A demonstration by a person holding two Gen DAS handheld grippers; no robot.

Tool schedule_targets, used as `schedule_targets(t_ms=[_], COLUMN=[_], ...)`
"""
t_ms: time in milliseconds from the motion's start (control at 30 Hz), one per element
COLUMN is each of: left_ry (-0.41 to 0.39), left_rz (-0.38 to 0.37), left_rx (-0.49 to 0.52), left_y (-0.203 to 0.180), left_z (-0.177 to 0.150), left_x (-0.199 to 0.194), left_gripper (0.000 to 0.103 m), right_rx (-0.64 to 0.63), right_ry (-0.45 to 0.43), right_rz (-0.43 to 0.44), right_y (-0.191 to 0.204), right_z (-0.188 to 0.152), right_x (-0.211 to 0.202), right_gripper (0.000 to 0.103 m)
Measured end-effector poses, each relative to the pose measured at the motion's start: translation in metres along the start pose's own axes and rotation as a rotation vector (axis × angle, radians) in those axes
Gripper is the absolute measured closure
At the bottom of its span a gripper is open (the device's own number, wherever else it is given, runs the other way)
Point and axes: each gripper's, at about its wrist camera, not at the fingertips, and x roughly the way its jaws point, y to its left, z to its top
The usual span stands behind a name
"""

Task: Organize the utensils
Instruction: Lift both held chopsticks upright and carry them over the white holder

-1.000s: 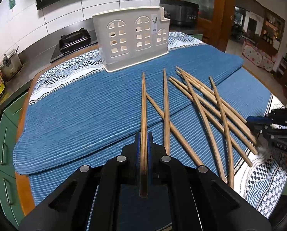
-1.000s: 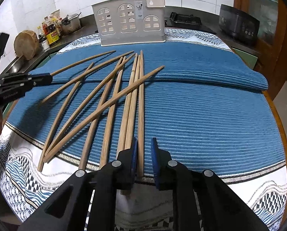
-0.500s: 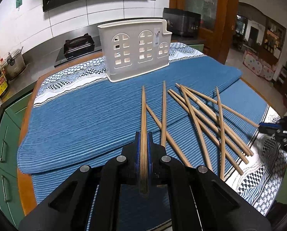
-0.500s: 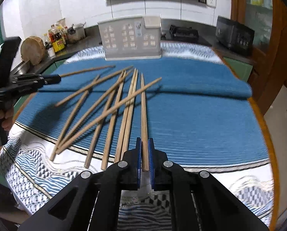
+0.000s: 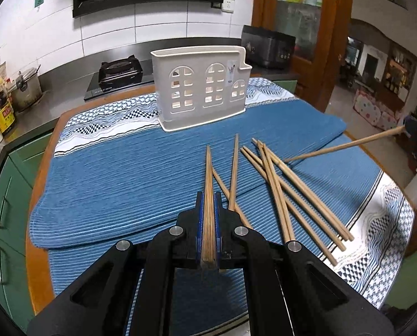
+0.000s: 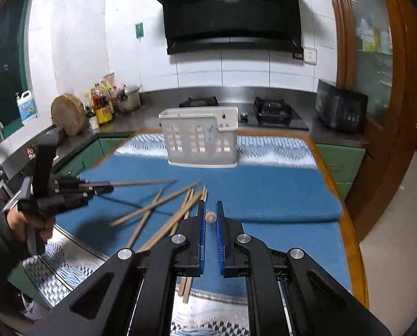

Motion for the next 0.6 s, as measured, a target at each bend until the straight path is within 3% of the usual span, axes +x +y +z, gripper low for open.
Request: schedule_targets(t_ms=[233, 600], left_ry=[-0.040, -0.127], left_rz=[-0.014, -0.035], left_rx=[-0.046, -0.082], left_y=[0.004, 0.001], left_z=[0.005, 0.031], left_x=[-0.012, -0.035], left_gripper=[0.099, 0.099], right_rx=[-0.050, -0.072], right_ry=[-0.053, -0.064], right_rz=[0.029, 0.076], right_y=[-0.004, -0.017], right_z=[0.046, 0.108], right_x=[-0.013, -0.006], right_gripper=[0.096, 0.096])
